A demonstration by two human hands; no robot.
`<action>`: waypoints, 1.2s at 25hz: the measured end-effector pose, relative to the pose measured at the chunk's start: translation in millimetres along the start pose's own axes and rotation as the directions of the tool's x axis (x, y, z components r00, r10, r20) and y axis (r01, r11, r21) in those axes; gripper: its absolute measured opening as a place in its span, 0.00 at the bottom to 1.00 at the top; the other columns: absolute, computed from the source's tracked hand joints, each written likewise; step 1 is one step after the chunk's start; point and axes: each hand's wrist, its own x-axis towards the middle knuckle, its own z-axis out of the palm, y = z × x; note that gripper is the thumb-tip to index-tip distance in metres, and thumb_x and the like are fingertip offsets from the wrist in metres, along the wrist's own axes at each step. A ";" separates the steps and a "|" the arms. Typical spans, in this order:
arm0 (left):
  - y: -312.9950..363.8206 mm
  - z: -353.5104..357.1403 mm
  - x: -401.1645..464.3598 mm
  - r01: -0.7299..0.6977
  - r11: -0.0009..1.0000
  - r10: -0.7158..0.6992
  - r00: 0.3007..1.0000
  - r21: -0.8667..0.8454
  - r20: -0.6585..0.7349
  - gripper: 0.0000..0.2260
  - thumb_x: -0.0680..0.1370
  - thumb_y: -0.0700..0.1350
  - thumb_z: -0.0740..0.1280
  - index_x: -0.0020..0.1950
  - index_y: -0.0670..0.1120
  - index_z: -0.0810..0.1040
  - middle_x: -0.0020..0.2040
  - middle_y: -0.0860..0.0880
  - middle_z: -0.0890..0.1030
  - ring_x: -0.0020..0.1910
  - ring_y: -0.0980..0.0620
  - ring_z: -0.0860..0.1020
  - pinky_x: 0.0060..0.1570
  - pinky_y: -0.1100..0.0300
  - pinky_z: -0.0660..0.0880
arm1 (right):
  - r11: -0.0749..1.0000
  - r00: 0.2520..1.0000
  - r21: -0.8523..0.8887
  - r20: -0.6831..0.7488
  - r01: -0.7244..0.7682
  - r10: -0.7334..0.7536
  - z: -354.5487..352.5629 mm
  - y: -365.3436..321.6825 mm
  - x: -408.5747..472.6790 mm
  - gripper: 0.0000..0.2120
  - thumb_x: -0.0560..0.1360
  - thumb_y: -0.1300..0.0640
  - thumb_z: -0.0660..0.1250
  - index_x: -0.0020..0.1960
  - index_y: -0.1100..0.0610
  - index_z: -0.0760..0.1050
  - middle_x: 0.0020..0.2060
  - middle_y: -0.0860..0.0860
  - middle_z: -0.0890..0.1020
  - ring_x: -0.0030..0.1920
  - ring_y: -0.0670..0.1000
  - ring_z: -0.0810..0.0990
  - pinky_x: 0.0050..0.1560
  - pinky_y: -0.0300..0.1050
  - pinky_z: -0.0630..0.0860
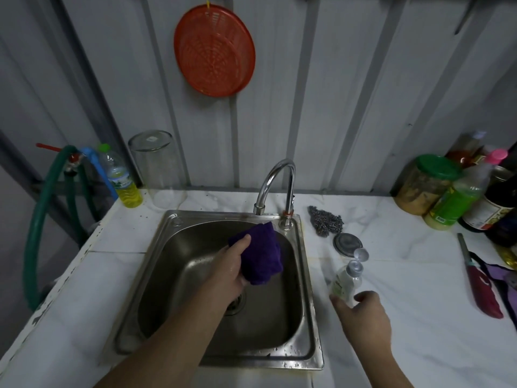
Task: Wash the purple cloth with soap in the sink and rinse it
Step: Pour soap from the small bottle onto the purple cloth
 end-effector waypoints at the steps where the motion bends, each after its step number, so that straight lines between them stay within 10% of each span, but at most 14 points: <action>1: -1.8 2.2 1.3 0.007 1.000 -0.007 1.000 -0.003 -0.005 0.13 0.77 0.45 0.73 0.60 0.45 0.80 0.46 0.46 0.90 0.50 0.41 0.86 0.40 0.45 0.85 | 0.999 1.000 0.038 -0.021 -0.019 0.020 -0.2 6.4 5.7 0.30 0.68 0.44 0.77 0.60 0.62 0.73 0.48 0.58 0.80 0.50 0.61 0.79 0.47 0.50 0.73; 10: -20.7 17.0 12.7 0.016 1.000 -0.016 1.000 0.018 -0.006 0.30 0.65 0.49 0.77 0.67 0.48 0.78 0.54 0.44 0.89 0.49 0.41 0.87 0.38 0.43 0.84 | 0.967 0.982 0.204 0.081 0.154 -0.173 10.6 10.6 36.7 0.28 0.67 0.53 0.80 0.62 0.60 0.74 0.54 0.58 0.81 0.54 0.60 0.80 0.54 0.55 0.79; 22: -27.1 20.4 11.5 0.071 0.997 -0.070 0.996 0.008 -0.056 0.20 0.75 0.46 0.74 0.67 0.48 0.77 0.57 0.44 0.87 0.54 0.39 0.85 0.36 0.44 0.84 | 0.930 0.947 0.194 0.005 0.314 -0.321 18.2 9.6 48.1 0.13 0.75 0.58 0.70 0.58 0.58 0.72 0.47 0.55 0.83 0.48 0.61 0.81 0.44 0.46 0.69; 26: -24.3 21.0 6.6 0.080 0.997 -0.079 0.996 0.013 -0.036 0.19 0.76 0.46 0.72 0.67 0.48 0.77 0.60 0.44 0.84 0.57 0.38 0.83 0.39 0.45 0.84 | 0.847 0.864 0.170 -0.093 0.504 -0.495 0.9 -10.7 41.9 0.17 0.72 0.63 0.70 0.60 0.59 0.75 0.52 0.57 0.79 0.51 0.57 0.78 0.47 0.45 0.71; 30: -21.4 18.6 -3.5 0.102 0.995 -0.102 0.995 -0.023 -0.009 0.18 0.76 0.46 0.72 0.65 0.48 0.77 0.60 0.42 0.84 0.57 0.37 0.82 0.42 0.43 0.84 | 0.645 0.620 -0.154 -0.182 0.749 -0.763 -24.5 -50.7 34.4 0.23 0.68 0.65 0.72 0.63 0.58 0.78 0.55 0.58 0.80 0.54 0.59 0.78 0.55 0.54 0.76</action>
